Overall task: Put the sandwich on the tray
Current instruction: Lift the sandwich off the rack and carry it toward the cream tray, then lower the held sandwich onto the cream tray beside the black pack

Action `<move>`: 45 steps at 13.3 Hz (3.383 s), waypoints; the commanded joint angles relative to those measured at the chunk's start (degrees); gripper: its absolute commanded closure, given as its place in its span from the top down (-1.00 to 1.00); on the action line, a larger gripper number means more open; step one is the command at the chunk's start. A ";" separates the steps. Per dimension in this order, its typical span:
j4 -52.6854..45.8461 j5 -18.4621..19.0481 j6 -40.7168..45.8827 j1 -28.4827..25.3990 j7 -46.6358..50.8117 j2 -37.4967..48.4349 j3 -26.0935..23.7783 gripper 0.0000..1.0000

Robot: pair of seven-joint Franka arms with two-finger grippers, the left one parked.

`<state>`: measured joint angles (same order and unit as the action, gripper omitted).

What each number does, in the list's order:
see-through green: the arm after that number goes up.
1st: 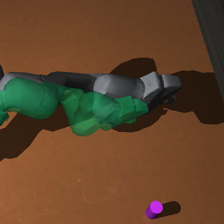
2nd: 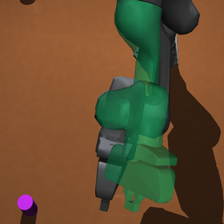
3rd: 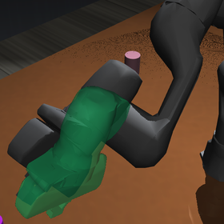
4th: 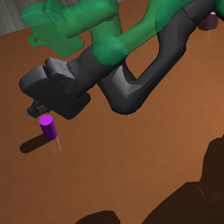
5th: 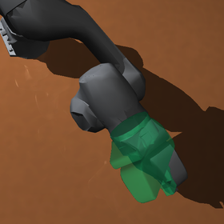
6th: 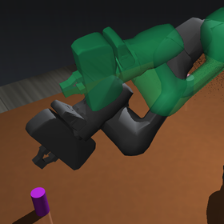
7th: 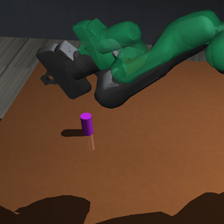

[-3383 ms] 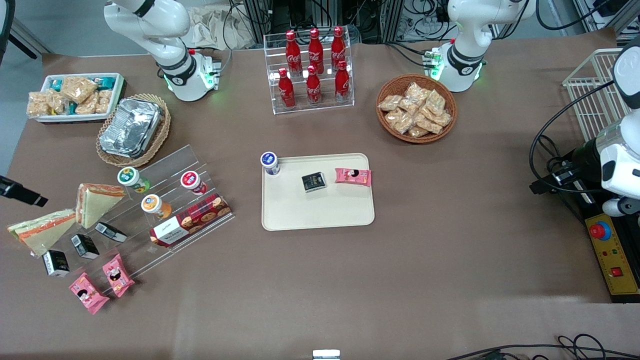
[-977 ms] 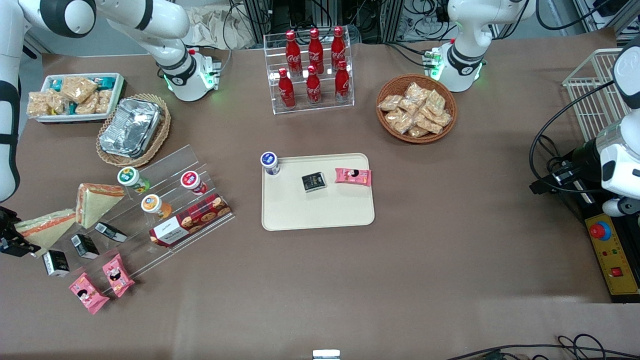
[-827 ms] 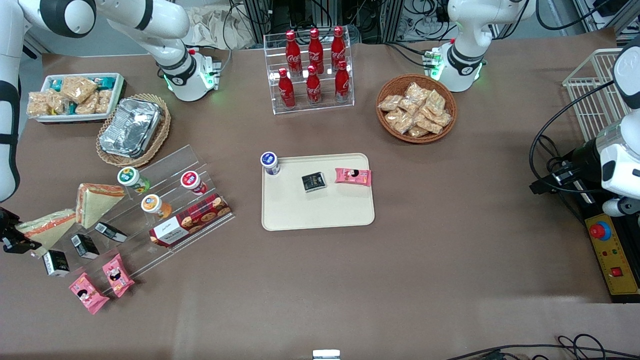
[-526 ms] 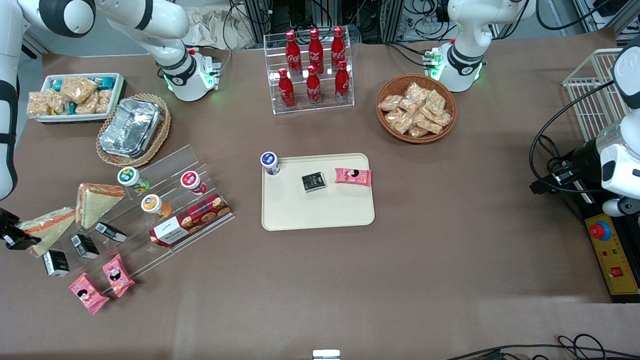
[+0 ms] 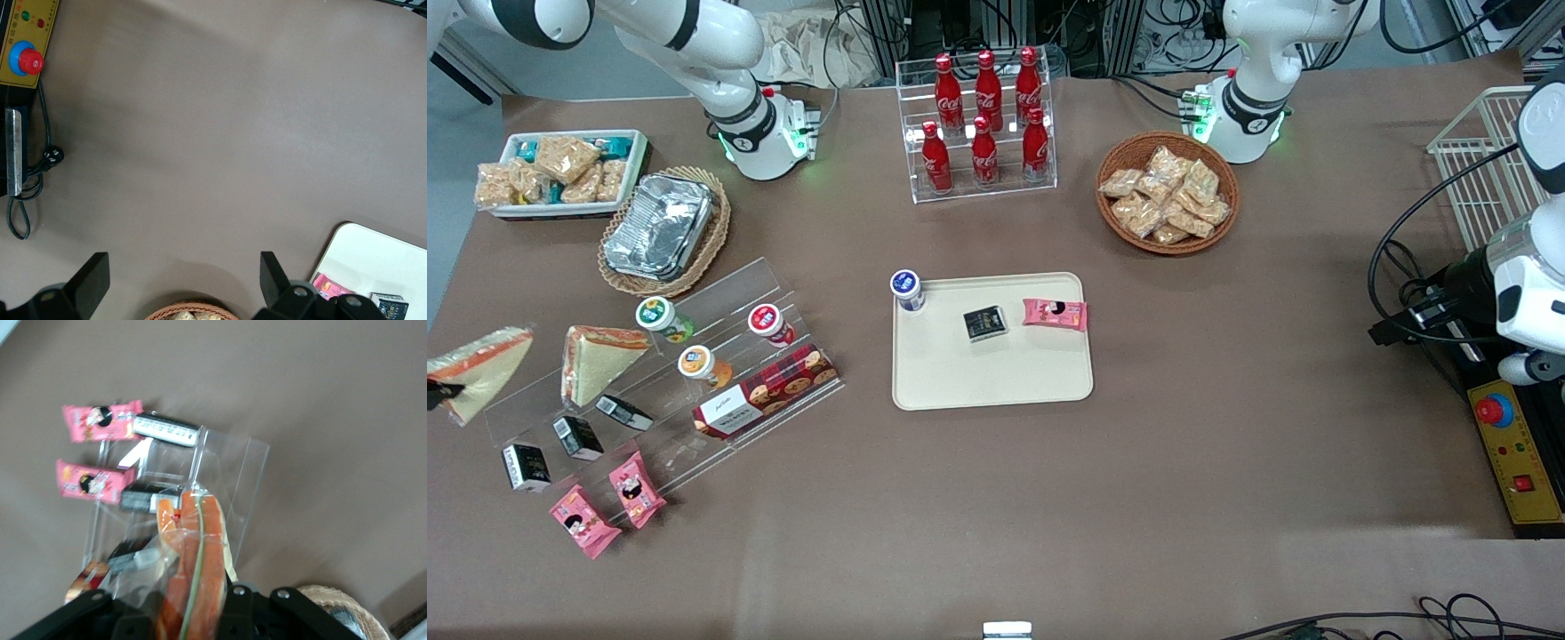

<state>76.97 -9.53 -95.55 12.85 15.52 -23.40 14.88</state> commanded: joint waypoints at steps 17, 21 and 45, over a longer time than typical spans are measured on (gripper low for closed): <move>2.29 -1.54 -6.02 -50.01 80.51 0.30 -0.73 -1.00; 3.62 -1.54 -14.30 -56.17 90.28 -5.59 -0.73 -1.00; 7.93 -0.75 -32.06 -62.51 104.99 -20.28 -0.46 0.99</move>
<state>85.46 -10.15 -127.30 -50.11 121.35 -43.70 14.20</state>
